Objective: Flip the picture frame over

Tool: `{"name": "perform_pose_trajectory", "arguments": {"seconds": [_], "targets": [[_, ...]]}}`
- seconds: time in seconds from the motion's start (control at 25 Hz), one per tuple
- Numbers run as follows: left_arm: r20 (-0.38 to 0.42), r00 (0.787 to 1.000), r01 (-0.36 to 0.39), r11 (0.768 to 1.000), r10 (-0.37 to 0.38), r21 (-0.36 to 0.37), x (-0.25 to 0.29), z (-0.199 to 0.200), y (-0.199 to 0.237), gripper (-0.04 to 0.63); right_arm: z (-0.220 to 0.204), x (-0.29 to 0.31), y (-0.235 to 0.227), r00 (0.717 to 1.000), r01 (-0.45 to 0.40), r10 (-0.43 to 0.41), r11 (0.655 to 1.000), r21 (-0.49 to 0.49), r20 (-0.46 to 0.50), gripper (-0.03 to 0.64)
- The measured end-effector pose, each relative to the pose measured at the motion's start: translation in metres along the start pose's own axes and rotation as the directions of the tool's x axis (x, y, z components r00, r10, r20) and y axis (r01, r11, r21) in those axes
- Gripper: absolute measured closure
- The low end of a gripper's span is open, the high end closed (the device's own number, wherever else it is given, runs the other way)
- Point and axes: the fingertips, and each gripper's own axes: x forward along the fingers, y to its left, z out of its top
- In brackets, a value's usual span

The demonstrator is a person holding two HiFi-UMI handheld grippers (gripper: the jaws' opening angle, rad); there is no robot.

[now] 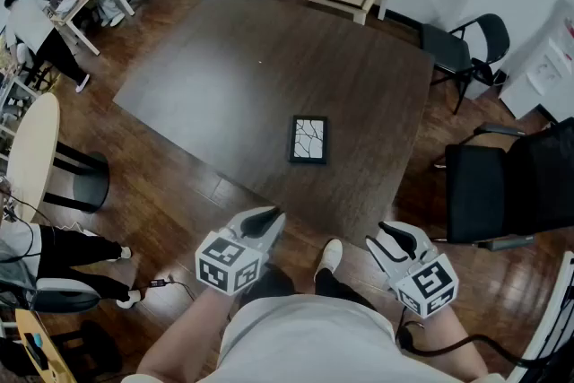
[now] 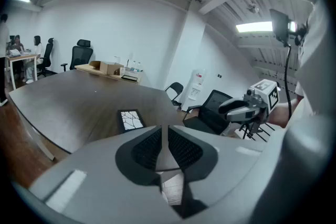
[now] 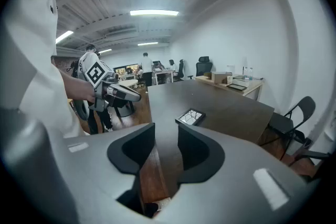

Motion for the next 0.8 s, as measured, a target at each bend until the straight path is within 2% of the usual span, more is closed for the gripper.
{"name": "perform_pose_trajectory", "arguments": {"seconds": [0.16, 0.28, 0.4, 0.56, 0.68, 0.8], "targets": [[-0.033, 0.999, 0.026, 0.999, -0.025, 0.025, 0.05, 0.02, 0.004, 0.551, 0.003, 0.002, -0.031, 1.0, 0.03, -0.031, 0.999, 0.026, 0.002, 0.476], [-0.079, 0.996, 0.043, 0.999, -0.041, 0.026, 0.093, 0.031, 0.009, 0.529, 0.007, -0.001, -0.049, 0.998, 0.06, -0.061, 0.995, 0.08, 0.017, 0.476], [-0.122, 0.992, 0.041, 0.998, -0.036, 0.041, 0.142, 0.037, 0.02, 0.517, 0.002, -0.003, -0.063, 0.995, 0.096, -0.097, 0.989, 0.113, 0.003, 0.476], [-0.217, 0.976, -0.028, 1.0, 0.031, 0.013, 0.206, 0.022, 0.052, 0.499, 0.0, -0.012, -0.082, 0.988, 0.156, -0.154, 0.978, 0.138, -0.023, 0.474], [-0.291, 0.951, -0.099, 0.995, 0.102, 0.024, 0.241, 0.002, 0.077, 0.494, -0.003, -0.021, -0.094, 0.981, 0.194, -0.19, 0.967, 0.164, -0.043, 0.472], [-0.334, 0.931, -0.155, 0.988, 0.147, 0.005, 0.26, -0.012, 0.091, 0.493, -0.009, -0.028, -0.101, 0.976, 0.213, -0.202, 0.961, 0.178, -0.076, 0.472]]}}
